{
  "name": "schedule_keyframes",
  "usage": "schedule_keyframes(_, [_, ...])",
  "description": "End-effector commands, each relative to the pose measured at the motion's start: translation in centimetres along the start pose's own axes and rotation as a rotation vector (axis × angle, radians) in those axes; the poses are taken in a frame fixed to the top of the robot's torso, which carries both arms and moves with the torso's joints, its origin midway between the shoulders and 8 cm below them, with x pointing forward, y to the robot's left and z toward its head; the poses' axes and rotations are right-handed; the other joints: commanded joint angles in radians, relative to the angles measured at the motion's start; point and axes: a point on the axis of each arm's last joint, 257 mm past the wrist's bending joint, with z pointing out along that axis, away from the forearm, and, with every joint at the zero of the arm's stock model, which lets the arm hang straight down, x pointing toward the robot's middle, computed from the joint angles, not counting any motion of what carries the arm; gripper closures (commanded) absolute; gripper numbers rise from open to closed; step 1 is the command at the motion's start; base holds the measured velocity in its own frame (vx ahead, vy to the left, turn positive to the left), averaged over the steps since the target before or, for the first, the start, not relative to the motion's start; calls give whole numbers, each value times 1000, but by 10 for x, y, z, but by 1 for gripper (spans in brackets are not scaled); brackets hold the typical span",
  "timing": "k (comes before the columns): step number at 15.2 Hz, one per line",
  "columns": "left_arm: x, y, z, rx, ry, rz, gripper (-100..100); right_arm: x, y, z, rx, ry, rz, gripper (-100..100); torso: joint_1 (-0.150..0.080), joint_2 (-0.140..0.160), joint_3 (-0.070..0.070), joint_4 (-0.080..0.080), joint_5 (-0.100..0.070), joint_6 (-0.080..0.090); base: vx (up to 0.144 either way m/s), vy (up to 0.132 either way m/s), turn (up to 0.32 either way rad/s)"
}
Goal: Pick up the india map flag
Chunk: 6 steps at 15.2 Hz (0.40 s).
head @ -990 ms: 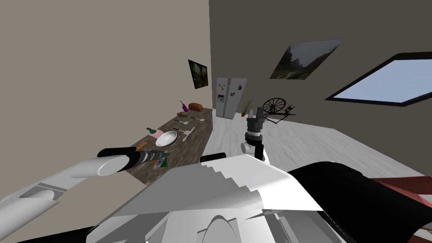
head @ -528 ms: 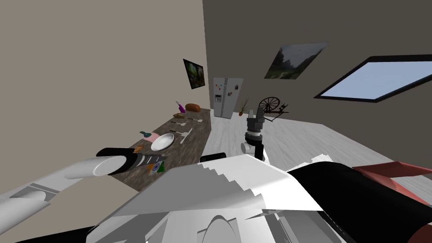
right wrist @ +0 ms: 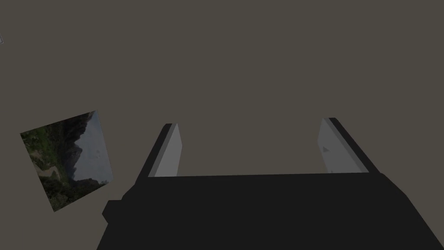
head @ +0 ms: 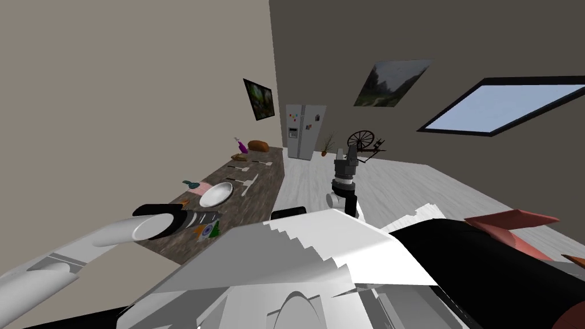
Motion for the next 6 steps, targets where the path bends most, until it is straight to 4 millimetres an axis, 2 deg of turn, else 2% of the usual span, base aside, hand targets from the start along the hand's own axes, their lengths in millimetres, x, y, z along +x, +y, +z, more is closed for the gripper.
schedule_keyframes(1, [0, 0, 0, 0, 0, 0, 100, 0, 0, 0, 0, 0, 0, 0, 0, 0, 0, 0, 0, 0, 0, 0, 0])
schedule_keyframes(2, [0, 0, 0, 0, 0, 0, 100, 0, 0, 0, 0, 0, 0, 0, 0, 0, 0, 0, 0, 0, 0, 0, 0])
schedule_keyframes(3, [7, 5, -10, -5, -1, 18, 100, 0, 0, 0, 0, 0, 0, 0, 0, 0, 0, 0, 0, 0, 0, 9, 153])
schedule_keyframes(5, [11, 9, -16, -8, -3, 28, 100, 0, 0, 0, 0, 0, 0, 0, 1, 1, 0, 0, -1, -1, 5, 19, 146])
schedule_keyframes(6, [7, 7, -10, -5, -2, 22, 100, 0, 0, 0, 0, 0, 0, 0, 1, 1, 0, 0, -1, -1, 4, 14, 36])
